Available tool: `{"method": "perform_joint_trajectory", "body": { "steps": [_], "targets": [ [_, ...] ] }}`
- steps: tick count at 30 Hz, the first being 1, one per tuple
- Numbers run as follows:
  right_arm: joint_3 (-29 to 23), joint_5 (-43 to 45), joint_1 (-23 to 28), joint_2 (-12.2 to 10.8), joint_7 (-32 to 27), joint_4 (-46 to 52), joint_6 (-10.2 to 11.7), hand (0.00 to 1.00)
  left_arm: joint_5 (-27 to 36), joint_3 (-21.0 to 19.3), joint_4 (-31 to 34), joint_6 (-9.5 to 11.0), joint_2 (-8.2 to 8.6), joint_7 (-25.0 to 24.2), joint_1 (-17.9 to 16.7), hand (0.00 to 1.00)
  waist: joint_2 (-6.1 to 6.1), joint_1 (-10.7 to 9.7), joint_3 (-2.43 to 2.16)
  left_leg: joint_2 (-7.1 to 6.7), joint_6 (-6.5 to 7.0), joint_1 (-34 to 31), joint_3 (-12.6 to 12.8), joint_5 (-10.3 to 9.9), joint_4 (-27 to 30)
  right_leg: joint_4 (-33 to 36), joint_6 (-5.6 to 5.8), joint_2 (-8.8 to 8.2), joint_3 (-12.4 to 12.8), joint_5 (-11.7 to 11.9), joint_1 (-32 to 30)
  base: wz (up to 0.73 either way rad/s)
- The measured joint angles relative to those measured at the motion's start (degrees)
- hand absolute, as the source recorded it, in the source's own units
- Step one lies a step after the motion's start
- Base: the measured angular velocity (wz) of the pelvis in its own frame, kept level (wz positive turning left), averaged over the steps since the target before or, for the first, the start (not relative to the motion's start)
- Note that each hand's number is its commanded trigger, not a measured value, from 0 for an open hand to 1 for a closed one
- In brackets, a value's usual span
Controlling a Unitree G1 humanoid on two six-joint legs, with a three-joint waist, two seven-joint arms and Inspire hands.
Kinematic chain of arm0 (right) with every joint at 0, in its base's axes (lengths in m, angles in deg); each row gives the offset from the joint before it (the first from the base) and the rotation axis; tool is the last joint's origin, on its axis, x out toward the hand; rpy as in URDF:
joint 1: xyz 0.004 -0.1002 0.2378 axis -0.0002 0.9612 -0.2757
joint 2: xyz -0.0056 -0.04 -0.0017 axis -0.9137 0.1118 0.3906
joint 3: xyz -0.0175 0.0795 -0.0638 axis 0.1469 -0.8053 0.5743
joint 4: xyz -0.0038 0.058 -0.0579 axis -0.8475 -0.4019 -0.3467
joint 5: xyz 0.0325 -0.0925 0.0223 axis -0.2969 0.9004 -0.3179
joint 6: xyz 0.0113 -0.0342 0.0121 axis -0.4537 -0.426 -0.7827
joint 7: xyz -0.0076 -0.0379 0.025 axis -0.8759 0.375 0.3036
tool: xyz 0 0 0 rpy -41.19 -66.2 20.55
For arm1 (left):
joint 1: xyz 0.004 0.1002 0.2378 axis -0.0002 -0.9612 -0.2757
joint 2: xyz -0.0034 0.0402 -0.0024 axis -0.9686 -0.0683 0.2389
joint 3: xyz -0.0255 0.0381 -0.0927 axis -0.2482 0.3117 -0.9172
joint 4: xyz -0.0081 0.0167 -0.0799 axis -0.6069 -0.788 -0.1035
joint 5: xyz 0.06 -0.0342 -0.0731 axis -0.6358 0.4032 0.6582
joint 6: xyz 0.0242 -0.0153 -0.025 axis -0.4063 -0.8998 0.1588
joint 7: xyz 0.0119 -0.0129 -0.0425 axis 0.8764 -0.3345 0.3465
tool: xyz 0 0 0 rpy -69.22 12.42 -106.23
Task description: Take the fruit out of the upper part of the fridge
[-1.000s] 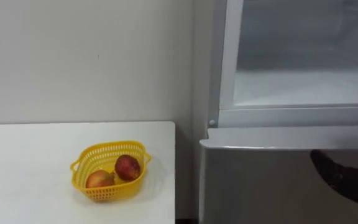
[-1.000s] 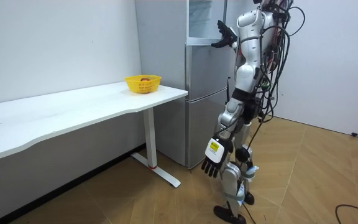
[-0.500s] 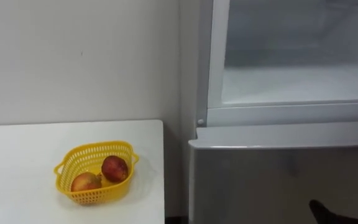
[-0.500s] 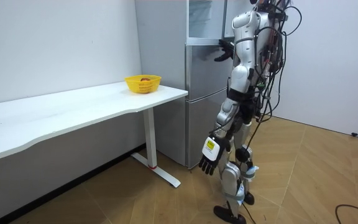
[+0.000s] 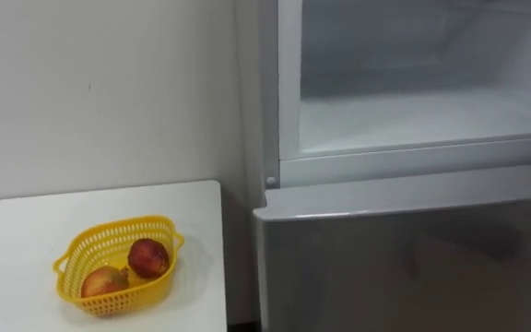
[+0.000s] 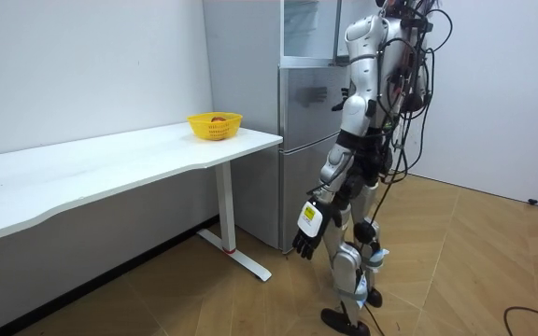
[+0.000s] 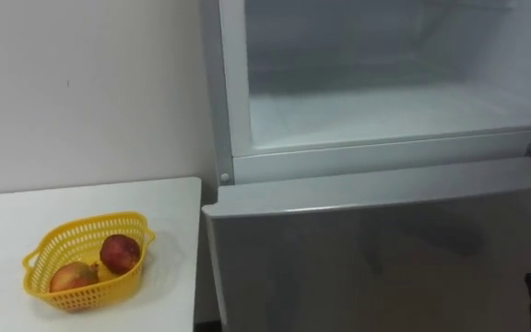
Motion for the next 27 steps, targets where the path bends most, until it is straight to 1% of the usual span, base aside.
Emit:
{"method": "perform_joint_trajectory", "body": {
  "steps": [4, 5, 6, 8, 9, 11, 13, 14, 16, 17, 18, 20, 21, 22, 23, 24, 25, 27],
  "targets": [
    [-0.27, -4.27, 0.0, -0.04, -1.45, -4.6, -0.66, 0.0, 0.02, -0.02, 0.02, -0.39, 0.01, -0.04, -0.05, 0.0, -0.02, -0.81, -0.07, -0.02, 0.0, 0.12, 0.01, 0.0, 0.21, -0.09, 0.01, -0.1, -0.46, 0.0, -0.02, 0.01],
    [-0.38, -4.69, 0.01, -0.05, -1.95, -4.81, -0.67, 0.0, 0.0, -0.07, 0.02, -0.41, 0.01, -0.04, -0.06, 0.0, -0.07, -0.86, -0.04, -0.02, 0.0, 0.13, 0.0, 0.01, 0.28, -0.08, 0.01, -0.1, -0.39, 0.0, 0.0, -0.03],
    [-0.85, -5.09, 0.04, -0.05, -3.11, -4.83, -0.66, 0.0, 0.0, -0.21, 0.04, -0.42, 0.02, -0.04, -0.05, 0.0, 0.06, -1.0, -0.1, -0.02, 0.0, 0.12, 0.01, 0.01, 0.37, -0.07, 0.01, -0.09, -0.34, -0.01, 0.04, 0.0],
    [-2.37, -5.08, 0.01, -0.04, -4.82, -4.79, -0.65, 0.0, 0.0, -0.27, 0.16, -0.38, 0.02, -0.02, -0.05, 0.0, 0.16, -0.92, -0.17, -0.02, 0.0, 0.08, 0.04, 0.01, 0.37, -0.05, -0.01, -0.05, -0.07, -0.02, 0.04, 0.0],
    [-3.48, -6.62, -0.2, 0.09, -6.45, -4.75, -0.6, 0.0, 0.05, -0.29, 0.29, -0.41, 0.02, 0.0, -0.15, 0.0, 0.08, -0.93, -0.16, -0.03, 0.0, 0.02, 0.04, 0.01, 0.37, 0.01, -0.01, -0.05, -0.11, -0.09, 0.0, 0.0],
    [-5.88, -10.14, -0.47, 0.1, -8.7, -4.66, -0.6, 0.0, -0.02, -0.37, 1.76, -0.65, 0.02, 0.02, -0.76, 0.0, -0.22, -1.08, -0.25, -0.07, 0.0, -0.07, 0.0, 0.01, 0.38, 0.21, 0.01, -0.11, -0.22, -0.38, -0.45, 0.02],
    [-9.3, -13.97, -1.19, 0.11, -11.83, -4.48, -0.57, 0.0, 0.0, -0.71, 3.02, -0.66, 0.03, -0.01, -1.46, 0.0, -0.71, -1.31, -0.18, -0.08, 0.0, -0.26, -0.11, 0.02, 0.38, 0.42, -0.03, -0.12, -0.22, -0.51, -0.78, 0.0],
    [-10.17, -15.22, -1.54, 0.13, -12.56, -4.47, -0.56, 0.0, 0.02, -0.94, 3.02, -0.66, 0.03, -0.03, -1.51, 0.0, -0.85, -1.48, -0.18, -0.08, 0.0, -0.23, -0.12, 0.02, 0.38, 0.5, -0.05, -0.12, -0.22, -0.53, -0.79, 0.0],
    [-13.6, -20.67, -2.64, 0.71, -15.09, -4.4, -0.54, 0.0, 0.07, -1.5, 3.08, -0.6, -0.16, -0.08, -1.66, 0.0, -1.53, -2.22, -0.14, -0.08, 0.0, -0.16, -0.09, 0.02, 0.37, 0.82, -0.05, -0.11, -0.17, -0.7, -0.91, 0.0],
    [-14.07, -22.35, -2.81, 1.24, -15.86, -4.24, -0.54, 0.0, 0.11, -1.53, 3.23, -0.59, -0.22, -0.09, -1.78, 0.0, -1.76, -2.45, -0.12, -0.1, 0.0, -0.23, -0.07, 0.02, 0.36, 1.15, -0.04, -0.16, -0.16, -0.84, -1.14, -0.03],
    [-15.45, -25.34, -2.84, 1.75, -17.09, -3.16, -0.54, 0.0, 0.04, -2.0, 3.77, -0.53, -0.22, -0.14, -1.93, 0.0, -2.1, -2.68, -0.2, -0.11, 0.0, -0.72, -0.03, 0.02, 0.38, 1.6, -0.08, -0.2, -0.12, -0.94, -1.87, -0.04],
    [-18.05, -30.38, -2.87, 1.79, -18.5, -0.73, -0.44, 0.0, 0.0, -3.49, 4.32, 0.02, -0.16, -0.25, -1.93, 0.0, -2.6, -2.79, -0.13, -0.07, -0.02, -1.47, 0.04, 0.04, 0.46, 1.99, -0.11, -0.15, -0.02, -0.93, -2.96, -0.06],
    [-19.53, -34.16, -2.88, 2.02, -19.01, 0.32, 0.06, 0.0, 0.03, -3.9, 4.18, 0.45, -0.3, -0.24, -2.04, 0.0, -2.87, -2.98, -0.14, -0.04, -0.02, -1.63, 0.23, 0.04, 0.52, 2.09, -0.14, -0.12, 0.1, -0.95, -3.12, -0.04],
    [-20.75, -39.23, -2.89, 2.79, -19.13, 0.66, 1.16, 0.0, 0.1, -3.92, 4.41, 0.59, -0.37, -0.24, -2.21, 0.0, -3.08, -3.33, -0.12, -0.05, -0.02, -1.76, 0.24, 0.04, 0.64, 2.05, -0.15, -0.15, 0.1, -0.95, -3.1, 0.0],
    [-21.21, -42.47, -2.89, 3.35, -19.11, 0.67, 1.68, 0.0, 0.1, -3.92, 4.51, 0.66, -0.4, -0.24, -2.25, 0.0, -3.15, -3.68, -0.09, -0.06, -0.02, -1.76, 0.22, 0.04, 0.63, 2.02, -0.15, -0.17, 0.1, -0.94, -3.09, 0.0],
    [-22.18, -48.15, -2.98, 4.15, -18.95, 0.7, 2.13, 0.0, 0.08, -4.03, 4.52, 0.97, -0.49, -0.26, -2.25, 0.0, -3.27, -3.92, -0.05, -0.07, -0.02, -1.78, 0.22, 0.04, 0.62, 1.99, -0.15, -0.17, 0.09, -0.93, -3.09, 0.0],
    [-23.22, -52.03, -2.99, 4.26, -18.48, 0.69, 2.45, 0.0, 0.04, -4.79, 4.59, 1.38, -0.48, -0.29, -2.26, 0.0, -3.4, -4.17, -0.05, -0.06, -0.02, -1.82, 0.21, 0.04, 0.61, 1.92, -0.15, -0.15, 0.11, -0.93, -3.04, 0.0],
    [-24.04, -55.63, -2.99, 4.26, -17.46, 0.7, 2.72, 0.0, 0.03, -5.45, 4.61, 1.77, -0.49, -0.45, -2.25, 0.0, -3.4, -4.29, 0.0, -0.05, -0.02, -1.82, 0.24, 0.04, 0.58, 1.85, -0.15, -0.13, 0.19, -0.94, -2.94, -0.02]
  ]
}}
